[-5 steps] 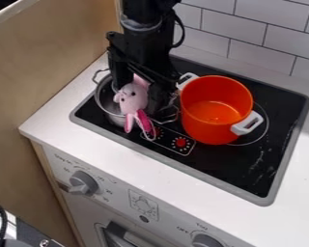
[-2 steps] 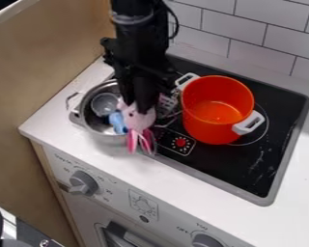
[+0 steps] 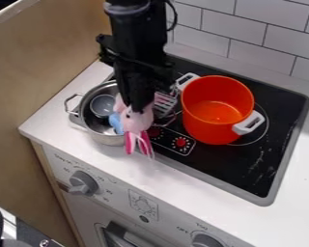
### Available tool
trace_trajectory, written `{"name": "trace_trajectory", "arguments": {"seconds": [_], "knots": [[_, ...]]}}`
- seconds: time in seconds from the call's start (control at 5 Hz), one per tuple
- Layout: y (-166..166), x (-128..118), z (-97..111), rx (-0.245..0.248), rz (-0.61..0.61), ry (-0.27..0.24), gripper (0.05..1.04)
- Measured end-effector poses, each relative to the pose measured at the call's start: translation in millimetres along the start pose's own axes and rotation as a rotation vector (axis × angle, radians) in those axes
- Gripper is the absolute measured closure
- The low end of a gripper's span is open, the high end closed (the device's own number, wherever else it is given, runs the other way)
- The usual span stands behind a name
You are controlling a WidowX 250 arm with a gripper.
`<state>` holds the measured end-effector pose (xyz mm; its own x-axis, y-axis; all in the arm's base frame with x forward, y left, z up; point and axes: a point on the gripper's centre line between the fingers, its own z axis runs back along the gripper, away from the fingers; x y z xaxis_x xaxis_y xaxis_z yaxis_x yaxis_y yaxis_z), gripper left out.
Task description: Toma el conejo de peluche y pon en la cubeta roja
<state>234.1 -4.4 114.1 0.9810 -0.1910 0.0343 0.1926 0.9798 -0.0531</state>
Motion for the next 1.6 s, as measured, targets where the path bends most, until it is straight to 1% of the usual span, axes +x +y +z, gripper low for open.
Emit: {"name": "trace_trajectory", "arguments": {"seconds": [0.2,0.4,0.6,0.8,1.0,1.2,1.4,1.6], "knots": [[-5.0,0.4,14.6,0.022,0.003,0.033,1.029],[-17.0,2.2,34.3,0.065,0.014,0.070,1.029],[-33.2,7.1,51.5,0.097,0.019,0.075,1.029],[-49.0,21.4,57.9,0.127,0.009,0.055,1.029],[-65.6,42.4,51.3,0.144,-0.021,0.043,1.029],[-75.8,67.0,42.7,0.163,-0.054,0.012,1.029],[-76.5,82.8,37.6,0.172,-0.083,-0.007,1.029],[-74.6,88.7,31.4,0.172,-0.104,-0.017,1.029]]}}
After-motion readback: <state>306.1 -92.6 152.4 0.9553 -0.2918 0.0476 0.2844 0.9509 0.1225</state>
